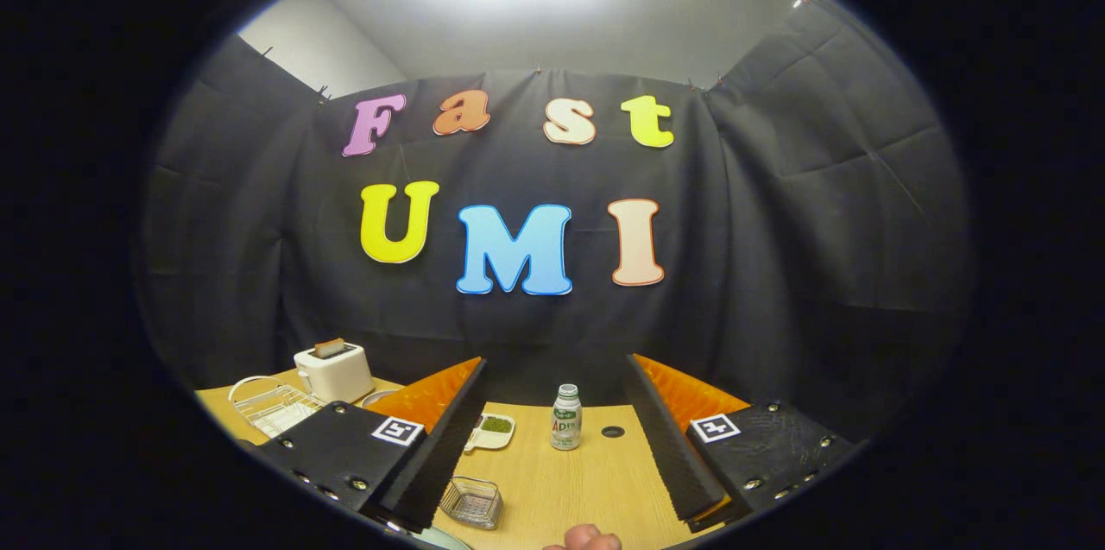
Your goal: Take the plate from the dish rack, then take the spoon from the basket and place it into the plate.
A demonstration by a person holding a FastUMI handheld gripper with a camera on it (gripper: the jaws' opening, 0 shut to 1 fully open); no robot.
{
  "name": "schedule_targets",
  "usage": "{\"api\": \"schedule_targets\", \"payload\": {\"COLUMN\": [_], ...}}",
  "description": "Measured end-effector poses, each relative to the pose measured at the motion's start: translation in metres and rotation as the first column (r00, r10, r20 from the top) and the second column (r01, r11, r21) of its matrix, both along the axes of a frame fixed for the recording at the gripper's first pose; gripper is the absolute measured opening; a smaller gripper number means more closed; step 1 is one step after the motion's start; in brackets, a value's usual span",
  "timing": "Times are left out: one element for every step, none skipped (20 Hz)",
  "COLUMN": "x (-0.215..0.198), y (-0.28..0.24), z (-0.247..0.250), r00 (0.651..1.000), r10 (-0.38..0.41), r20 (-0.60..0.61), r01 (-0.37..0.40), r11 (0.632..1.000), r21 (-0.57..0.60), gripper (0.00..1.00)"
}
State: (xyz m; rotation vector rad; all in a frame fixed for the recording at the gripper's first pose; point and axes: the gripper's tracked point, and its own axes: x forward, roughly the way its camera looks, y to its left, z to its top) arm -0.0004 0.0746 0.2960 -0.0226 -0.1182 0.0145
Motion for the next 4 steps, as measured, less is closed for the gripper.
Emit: {"api": "schedule_targets", "payload": {"x": [-0.001, 0.0, 0.001, 0.001], "y": [-0.002, -0.004, -0.009, -0.012], "z": [-0.002, -0.003, -0.007, -0.012], "r00": [1.0, 1.0, 1.0, 1.0], "r10": [0.005, 0.005, 0.005, 0.004], "r20": [0.001, 0.0, -0.003, -0.006], "r01": [-0.005, -0.005, -0.005, -0.004], "r11": [1.0, 1.0, 1.0, 1.0], "r21": [0.009, 0.017, 0.024, 0.026], "gripper": [0.97, 0.97, 0.97, 0.97]}}
